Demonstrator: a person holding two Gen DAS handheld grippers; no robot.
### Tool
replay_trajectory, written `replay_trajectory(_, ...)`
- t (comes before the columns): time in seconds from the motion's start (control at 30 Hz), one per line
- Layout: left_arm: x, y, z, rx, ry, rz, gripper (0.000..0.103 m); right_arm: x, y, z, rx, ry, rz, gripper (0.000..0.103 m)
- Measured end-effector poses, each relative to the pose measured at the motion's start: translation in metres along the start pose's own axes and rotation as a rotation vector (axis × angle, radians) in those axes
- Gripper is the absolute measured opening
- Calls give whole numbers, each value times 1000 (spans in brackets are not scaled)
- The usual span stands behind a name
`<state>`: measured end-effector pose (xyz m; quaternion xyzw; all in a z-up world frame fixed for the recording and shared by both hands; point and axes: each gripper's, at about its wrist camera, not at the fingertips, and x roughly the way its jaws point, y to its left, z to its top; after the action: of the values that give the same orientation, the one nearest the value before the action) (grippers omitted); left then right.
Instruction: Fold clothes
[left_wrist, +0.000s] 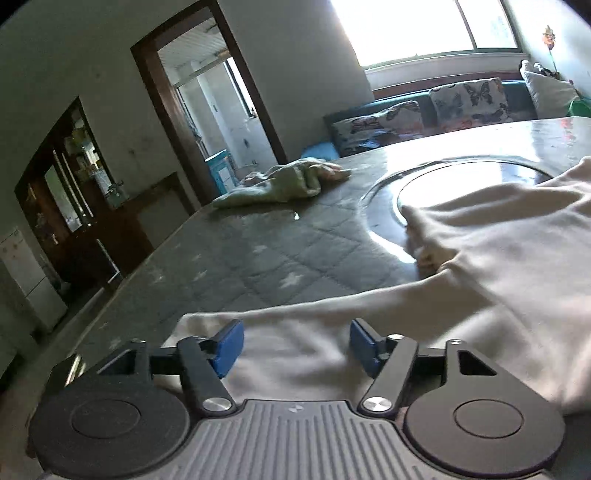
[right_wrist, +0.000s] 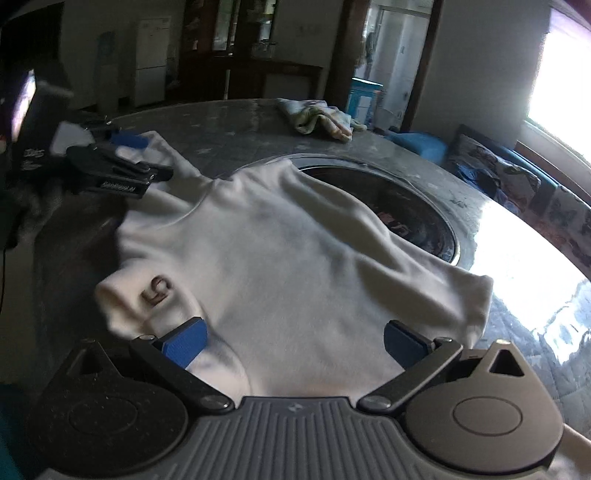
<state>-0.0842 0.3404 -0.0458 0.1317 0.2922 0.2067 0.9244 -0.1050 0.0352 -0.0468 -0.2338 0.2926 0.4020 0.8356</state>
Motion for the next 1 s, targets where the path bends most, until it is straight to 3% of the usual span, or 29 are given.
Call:
replay_trajectory(0.17, -4, 7, 3, 2, 24, 7, 69, -10, -4, -6, 3, 5, 19, 103)
replay_trajectory(0.33, -16, -2, 12, 9, -12, -67, 76, -11, -1, -10, -11, 16, 41, 103)
replay_trajectory(0.5, -12, -15, 15, 89, -12, -90, 76, -16, -15, -7, 76, 23, 100, 103)
replay_trajectory(0.57, -10, -11, 26, 60, -29, -104, 76, -23, -27, -1, 122, 4, 116, 103)
replay_trajectory(0.77, 6, -11, 67, -16, -57, -186, 75, -19, -77, 15, 241, -31, 8, 102)
replay_trajectory(1.0, 51, -34, 103, 8, -38, -249, 67, 9, -144, 25, 469, -30, -71, 88)
